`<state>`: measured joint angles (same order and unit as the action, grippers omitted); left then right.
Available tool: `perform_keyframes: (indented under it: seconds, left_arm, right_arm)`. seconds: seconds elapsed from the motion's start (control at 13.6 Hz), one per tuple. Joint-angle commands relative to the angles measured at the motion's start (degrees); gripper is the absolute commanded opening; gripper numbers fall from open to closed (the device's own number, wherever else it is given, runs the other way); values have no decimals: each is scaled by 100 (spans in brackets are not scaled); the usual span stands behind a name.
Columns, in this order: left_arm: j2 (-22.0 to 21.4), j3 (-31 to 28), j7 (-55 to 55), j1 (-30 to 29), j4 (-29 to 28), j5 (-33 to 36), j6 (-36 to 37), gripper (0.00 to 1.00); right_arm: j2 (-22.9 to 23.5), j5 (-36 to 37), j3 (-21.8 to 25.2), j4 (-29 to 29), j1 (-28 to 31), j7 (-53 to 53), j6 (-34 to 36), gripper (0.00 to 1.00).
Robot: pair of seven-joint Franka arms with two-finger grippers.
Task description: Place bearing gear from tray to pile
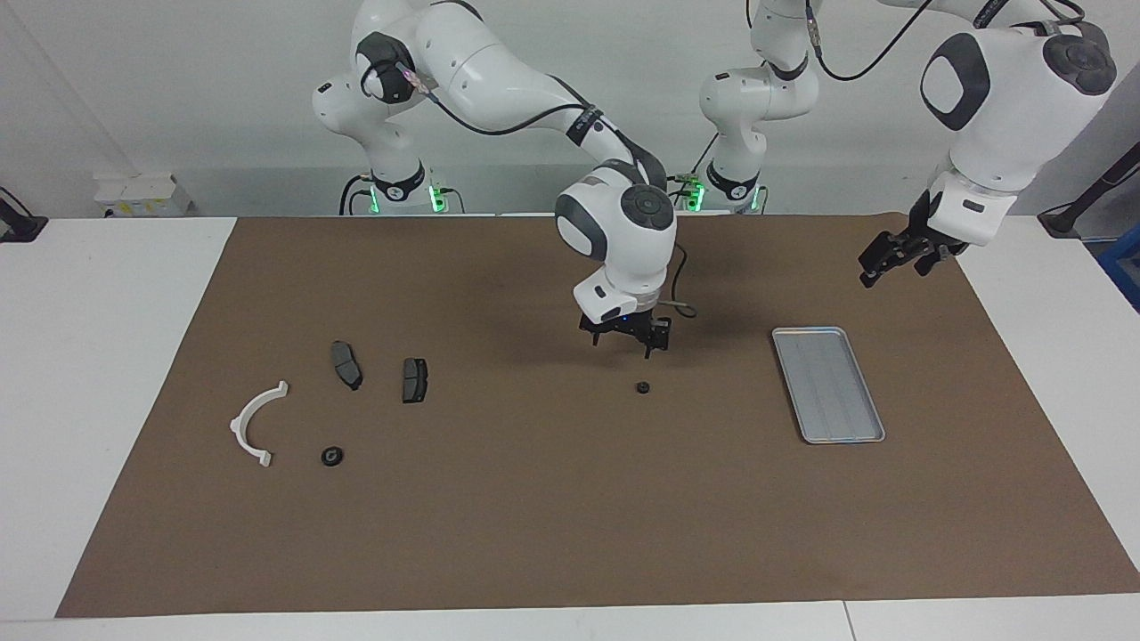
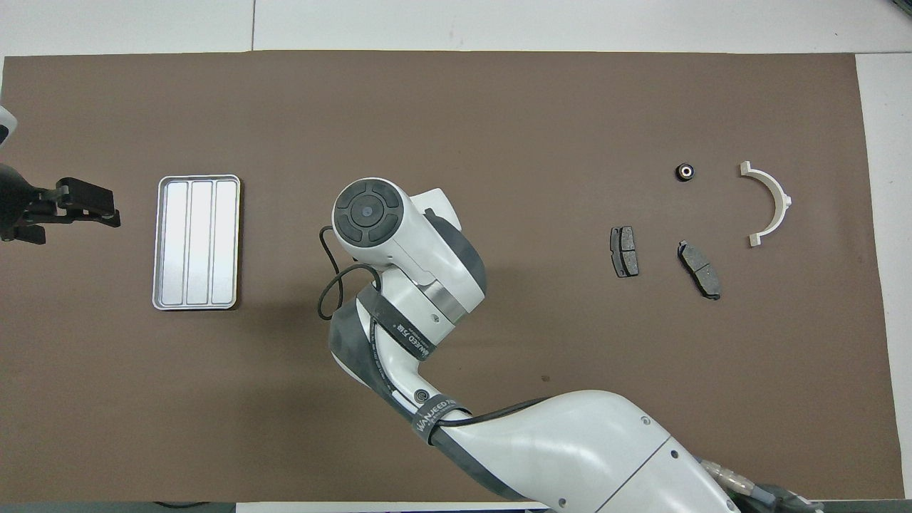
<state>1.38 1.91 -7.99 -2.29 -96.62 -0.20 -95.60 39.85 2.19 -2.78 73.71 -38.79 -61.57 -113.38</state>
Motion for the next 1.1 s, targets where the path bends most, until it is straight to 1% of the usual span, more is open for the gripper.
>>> perform_keyframes:
  seconds: [0.0, 0.22, 0.44, 0.51, 0.73, 1.03]
  left_arm:
    - [-40, -129, 96, 158, 169, -33, 330, 100]
    - [-102, -148, 43, 212, 143, -24, 296, 100]
    - [-102, -139, 43, 212, 143, -15, 261, 100]
    - [-102, -139, 52, 212, 143, -15, 244, 100]
    - [-111, -130, 34, 194, 126, -15, 244, 100]
    - [-137, -104, 34, 194, 117, -15, 252, 100]
  right_arm:
    - [330, 62, 23, -550, 12, -223, 87, 100]
    - [619, 71, 40, -796, 3, -434, 114, 100]
    - [787, 71, 40, -840, -14, -496, 61, 100]
    - [840, 80, 66, -901, -119, -514, 44, 100]
    - [1077, 80, 84, -1112, -199, -619, 52, 100]
    - [1130, 88, 163, -1157, -226, -628, 35, 100]
